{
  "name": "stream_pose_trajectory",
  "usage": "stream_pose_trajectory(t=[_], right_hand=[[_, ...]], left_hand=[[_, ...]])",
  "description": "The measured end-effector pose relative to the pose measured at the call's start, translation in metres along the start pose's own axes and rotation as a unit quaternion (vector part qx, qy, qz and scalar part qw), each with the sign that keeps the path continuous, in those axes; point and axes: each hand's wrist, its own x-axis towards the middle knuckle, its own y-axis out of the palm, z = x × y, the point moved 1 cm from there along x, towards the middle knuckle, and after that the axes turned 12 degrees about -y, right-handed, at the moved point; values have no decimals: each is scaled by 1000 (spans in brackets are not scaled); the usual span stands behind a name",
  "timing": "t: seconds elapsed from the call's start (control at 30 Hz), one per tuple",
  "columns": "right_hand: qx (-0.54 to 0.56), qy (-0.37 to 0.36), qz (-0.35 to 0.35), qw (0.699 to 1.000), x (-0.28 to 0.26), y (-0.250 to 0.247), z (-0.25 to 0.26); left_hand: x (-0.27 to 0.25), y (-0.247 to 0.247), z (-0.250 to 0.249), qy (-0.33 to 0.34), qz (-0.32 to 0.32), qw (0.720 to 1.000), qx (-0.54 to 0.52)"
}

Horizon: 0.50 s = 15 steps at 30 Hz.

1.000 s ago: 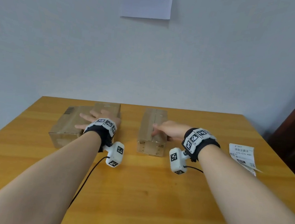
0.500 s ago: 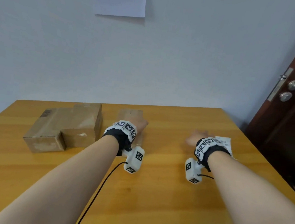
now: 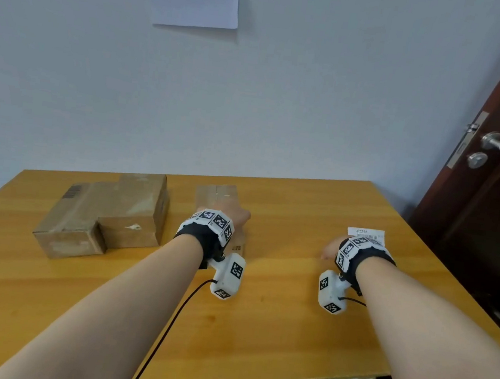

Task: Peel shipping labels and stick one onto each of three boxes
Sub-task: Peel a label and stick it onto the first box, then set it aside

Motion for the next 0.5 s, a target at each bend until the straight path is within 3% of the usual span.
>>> stream_pose_trajectory(t=[0.13,0.23,0.37,0.5], right_hand=[[-141,-5,91,986,17,7,1],[-150,-21,76,985,50,18,-18],[-1,20,-26,999,27,3,-2],[84,35,-205,974,3,-27,22]], left_hand=[[-39,-18,4,13,10,1000,-9],[-48,-20,7,23,11,999,-24],[-63,-25,8,10,11,998,-57],[-75,-30,8,16,18,998,-64]])
